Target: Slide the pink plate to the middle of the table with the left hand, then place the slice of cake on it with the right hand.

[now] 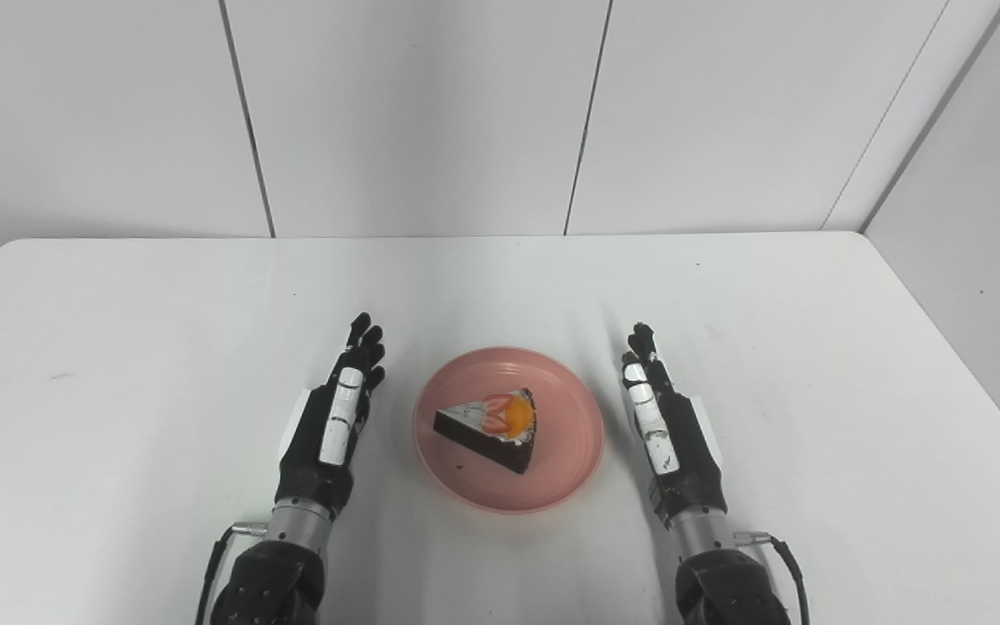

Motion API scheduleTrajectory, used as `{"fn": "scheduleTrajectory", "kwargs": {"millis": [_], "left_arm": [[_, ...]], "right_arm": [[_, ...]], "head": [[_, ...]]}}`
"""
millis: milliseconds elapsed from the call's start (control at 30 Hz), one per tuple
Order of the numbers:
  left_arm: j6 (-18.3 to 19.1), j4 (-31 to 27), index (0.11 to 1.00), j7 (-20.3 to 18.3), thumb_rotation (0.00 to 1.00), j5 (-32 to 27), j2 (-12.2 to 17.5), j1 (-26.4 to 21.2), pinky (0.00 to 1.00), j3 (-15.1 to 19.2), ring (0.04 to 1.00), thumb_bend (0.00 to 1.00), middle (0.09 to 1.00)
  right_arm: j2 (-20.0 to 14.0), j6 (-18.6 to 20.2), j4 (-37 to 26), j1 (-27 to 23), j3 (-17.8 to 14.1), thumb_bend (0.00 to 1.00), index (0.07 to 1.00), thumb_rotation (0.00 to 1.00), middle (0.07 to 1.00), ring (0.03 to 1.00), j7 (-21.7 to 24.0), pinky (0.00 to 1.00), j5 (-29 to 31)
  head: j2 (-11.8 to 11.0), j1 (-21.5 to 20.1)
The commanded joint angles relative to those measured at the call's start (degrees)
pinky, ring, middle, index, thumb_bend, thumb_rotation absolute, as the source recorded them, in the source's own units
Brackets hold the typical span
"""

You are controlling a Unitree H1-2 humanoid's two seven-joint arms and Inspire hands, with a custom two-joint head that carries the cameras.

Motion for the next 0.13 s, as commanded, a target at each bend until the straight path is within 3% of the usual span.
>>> {"fn": "scheduleTrajectory", "kwargs": {"millis": [0,100], "left_arm": [[0.94,-0.43,1.0,-0.1,1.0,-0.13,-0.13,1.22,1.0,-0.08,1.0,0.63,1.0],[1.72,-1.3,1.0,0.03,1.0,-0.37,-0.43,1.71,1.0,-0.11,1.0,0.64,1.0]], "right_arm": [[-0.46,-2.2,-1.25,-0.68,-0.33,0.57,1.0,0.94,1.0,1.0,0.47,1.0,0.96],[-1.39,-2.52,-1.24,-0.69,-0.32,0.56,1.0,0.96,1.0,1.0,1.31,1.0,1.51]], "head": [[0.13,0.57],[0.12,1.0]]}}
